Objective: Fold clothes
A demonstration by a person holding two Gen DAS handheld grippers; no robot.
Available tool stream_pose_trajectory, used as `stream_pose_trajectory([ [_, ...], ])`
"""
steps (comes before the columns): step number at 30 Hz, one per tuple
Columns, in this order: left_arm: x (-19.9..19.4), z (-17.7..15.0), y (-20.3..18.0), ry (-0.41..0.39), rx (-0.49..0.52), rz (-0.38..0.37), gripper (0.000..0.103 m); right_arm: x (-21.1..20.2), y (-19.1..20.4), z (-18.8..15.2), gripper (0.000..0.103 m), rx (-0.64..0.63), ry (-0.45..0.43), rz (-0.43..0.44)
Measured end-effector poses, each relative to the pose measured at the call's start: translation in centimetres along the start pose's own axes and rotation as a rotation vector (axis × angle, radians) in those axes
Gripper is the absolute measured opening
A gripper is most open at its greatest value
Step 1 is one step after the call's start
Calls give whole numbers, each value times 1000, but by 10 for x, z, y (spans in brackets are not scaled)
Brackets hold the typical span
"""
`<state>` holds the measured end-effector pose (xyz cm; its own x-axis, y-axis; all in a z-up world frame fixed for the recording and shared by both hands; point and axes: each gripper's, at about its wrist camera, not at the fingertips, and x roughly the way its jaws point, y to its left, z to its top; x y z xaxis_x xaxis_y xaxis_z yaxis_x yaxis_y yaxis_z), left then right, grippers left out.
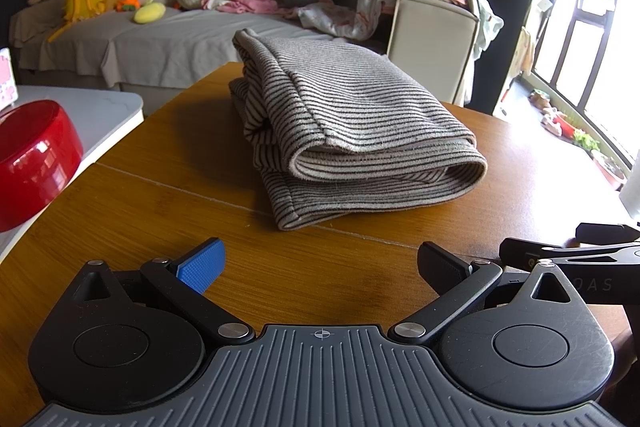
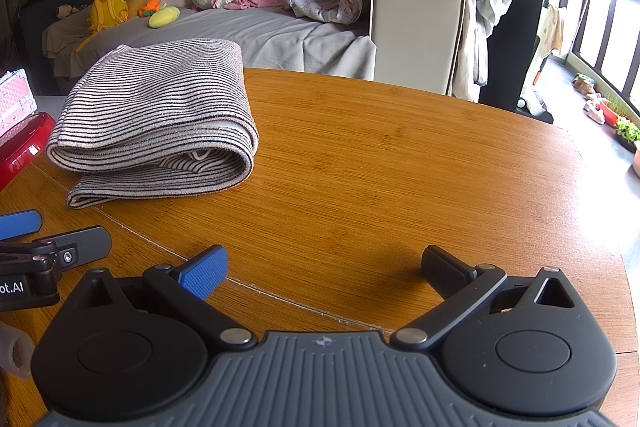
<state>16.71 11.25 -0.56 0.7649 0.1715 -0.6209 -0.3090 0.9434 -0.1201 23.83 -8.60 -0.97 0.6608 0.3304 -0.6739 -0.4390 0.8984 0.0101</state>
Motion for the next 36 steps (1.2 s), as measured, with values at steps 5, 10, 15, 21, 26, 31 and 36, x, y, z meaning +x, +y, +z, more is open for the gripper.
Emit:
stream_pose_trajectory([
  [5, 0, 0, 0, 0, 0, 0, 103, 0, 0, 0, 103, 0, 0, 0],
  [10, 1, 0, -1, 1, 2, 1, 103, 1, 0, 0, 103, 0, 0, 0],
  [15, 1, 0, -2, 2, 6, 4, 103, 0, 0, 0, 103, 0, 0, 0],
  [21, 2, 0, -2, 3, 8, 6, 103, 0, 0, 0, 103, 0, 0, 0],
  [26, 2, 0, -2, 5, 12, 8, 103, 0, 0, 0, 103, 0, 0, 0],
  [31, 2, -1, -2, 5, 15, 10, 103, 0, 0, 0, 103, 0, 0, 0],
  [36, 1, -1, -3, 6, 17, 13, 103, 0, 0, 0, 103, 0, 0, 0],
])
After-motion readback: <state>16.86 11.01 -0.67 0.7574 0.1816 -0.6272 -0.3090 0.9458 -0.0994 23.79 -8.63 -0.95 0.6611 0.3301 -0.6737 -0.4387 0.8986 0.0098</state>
